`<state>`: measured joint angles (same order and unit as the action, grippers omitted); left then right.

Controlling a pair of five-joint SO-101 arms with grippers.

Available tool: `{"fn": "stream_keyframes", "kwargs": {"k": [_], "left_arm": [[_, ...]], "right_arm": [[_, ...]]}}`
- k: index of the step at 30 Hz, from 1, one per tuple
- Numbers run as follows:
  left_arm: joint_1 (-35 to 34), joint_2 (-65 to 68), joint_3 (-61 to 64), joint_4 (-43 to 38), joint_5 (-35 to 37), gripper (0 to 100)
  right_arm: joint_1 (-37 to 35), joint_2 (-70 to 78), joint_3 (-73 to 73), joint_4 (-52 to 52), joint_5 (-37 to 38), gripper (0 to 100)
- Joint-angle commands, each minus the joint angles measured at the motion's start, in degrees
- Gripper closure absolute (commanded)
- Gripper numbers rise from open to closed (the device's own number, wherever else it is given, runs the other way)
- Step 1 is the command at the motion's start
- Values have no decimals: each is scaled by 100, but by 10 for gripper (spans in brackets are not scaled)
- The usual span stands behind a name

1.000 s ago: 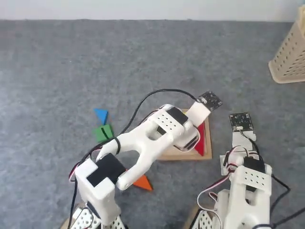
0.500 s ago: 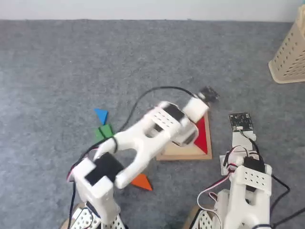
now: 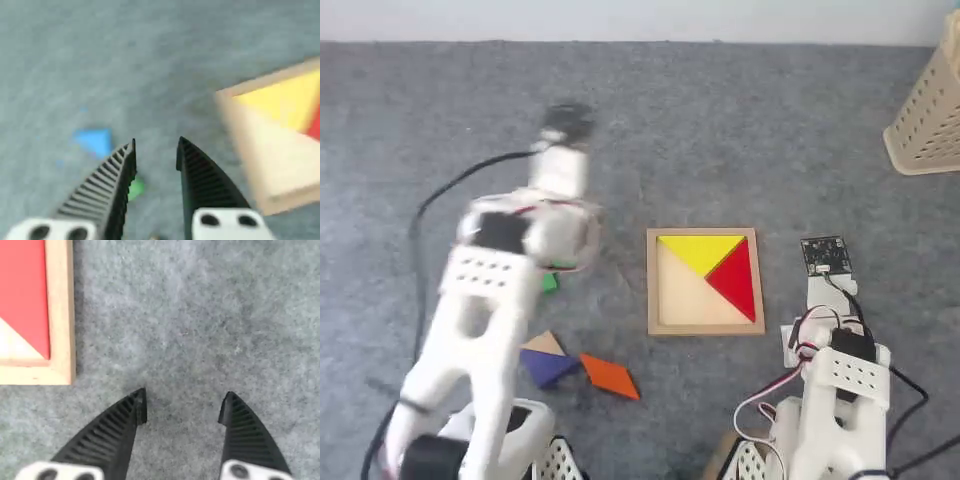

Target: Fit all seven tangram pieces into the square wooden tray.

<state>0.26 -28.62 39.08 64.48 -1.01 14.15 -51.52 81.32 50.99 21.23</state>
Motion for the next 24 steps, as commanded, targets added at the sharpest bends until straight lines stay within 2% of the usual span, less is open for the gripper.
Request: {"fn": "stream_keyframes", "kwargs": {"k": [1,3,5,11,12,18,24], "left_arm": [[-765,-387,585,-158,-334,870],[-1090,-396,927,-176,-615,870],[-1284,-404,1182,35,-1240,870],[-1073,-404,1314,2391,-3701,872],[-1090,-431,1270,2488,-4009,873],[-1116,-484,1015,3156,-5064,874],[-1152,519,1007,2857,-5389,874]], "right_arm": [[-92,40,-26,-92,-18,757],[-92,40,-26,-92,-18,757],[-92,40,-26,-92,-18,757],[-92,40,-26,-92,-9,757],[-92,40,-26,-92,-9,757],[-92,40,-26,-92,-9,757],[-92,40,-26,-92,-9,757]]}}
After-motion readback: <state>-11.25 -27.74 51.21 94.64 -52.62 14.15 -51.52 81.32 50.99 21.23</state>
